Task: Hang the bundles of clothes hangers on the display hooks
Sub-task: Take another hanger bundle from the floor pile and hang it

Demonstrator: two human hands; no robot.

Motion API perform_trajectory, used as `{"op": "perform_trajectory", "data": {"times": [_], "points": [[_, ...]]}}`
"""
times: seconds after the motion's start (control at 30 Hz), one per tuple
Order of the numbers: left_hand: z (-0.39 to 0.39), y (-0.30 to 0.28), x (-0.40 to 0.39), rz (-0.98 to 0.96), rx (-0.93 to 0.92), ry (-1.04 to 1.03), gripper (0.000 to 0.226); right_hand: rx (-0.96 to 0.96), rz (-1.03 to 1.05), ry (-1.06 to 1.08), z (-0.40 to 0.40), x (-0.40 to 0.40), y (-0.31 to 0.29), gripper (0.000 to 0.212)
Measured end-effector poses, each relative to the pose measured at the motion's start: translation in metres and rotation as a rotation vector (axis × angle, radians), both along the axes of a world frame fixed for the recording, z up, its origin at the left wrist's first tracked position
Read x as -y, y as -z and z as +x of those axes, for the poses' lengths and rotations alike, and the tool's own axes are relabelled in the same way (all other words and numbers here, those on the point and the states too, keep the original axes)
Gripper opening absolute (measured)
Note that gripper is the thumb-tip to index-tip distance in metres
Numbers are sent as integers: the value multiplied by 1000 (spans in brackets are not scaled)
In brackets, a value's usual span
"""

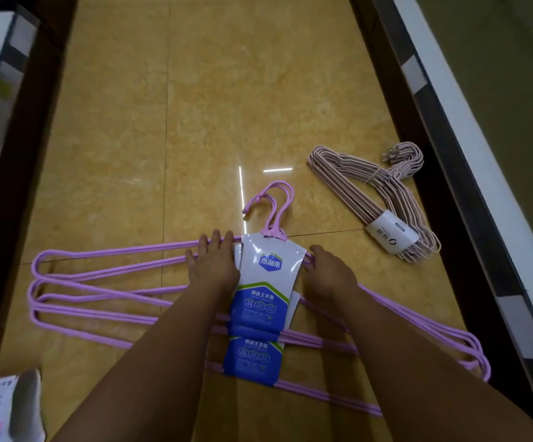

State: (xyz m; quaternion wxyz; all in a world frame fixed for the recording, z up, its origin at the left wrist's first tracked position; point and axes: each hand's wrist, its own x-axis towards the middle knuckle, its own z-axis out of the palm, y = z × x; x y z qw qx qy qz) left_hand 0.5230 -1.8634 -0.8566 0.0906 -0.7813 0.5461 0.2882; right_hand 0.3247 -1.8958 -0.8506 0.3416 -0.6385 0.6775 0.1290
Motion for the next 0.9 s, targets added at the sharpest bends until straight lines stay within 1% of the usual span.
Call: {"op": "perform_trajectory", "data": {"times": [0.1, 0.17, 0.27, 0.33, 0.43, 0.5, 0.6, 0.7, 0.8, 0.9], "points": [[-2, -1, 4, -37, 9, -32, 55, 14, -103, 89, 4, -6, 3, 43], [-4, -6, 5, -66, 19, -49, 50, 62, -113, 195, 5, -7, 1, 42], [-4, -14, 6, -109, 6, -58, 49, 146, -116, 287, 7, -8, -3, 30], [-4, -22, 7, -128, 10, 7, 46, 192, -102, 301, 7, -9, -9, 23], [-5, -35, 11, -144, 15, 106, 35, 257, -75, 284, 6, -9, -19, 18], [-3, -45, 13, -176, -33, 129, 28, 299, -64, 250, 4, -9, -30, 16], [2, -62, 10, -191, -106, 132, 22, 304, -50, 170, 3, -12, -50, 18], [8, -86, 1, -208, -110, 154, 13, 293, -52, 109, 3, -14, -80, 22], [10, -123, -7, -273, -76, 166, 15, 297, -56, 70, 5, -15, -119, 32], [13, -173, -13, -310, -22, 176, 24, 318, -54, 60, 9, -19, -167, 30]]}}
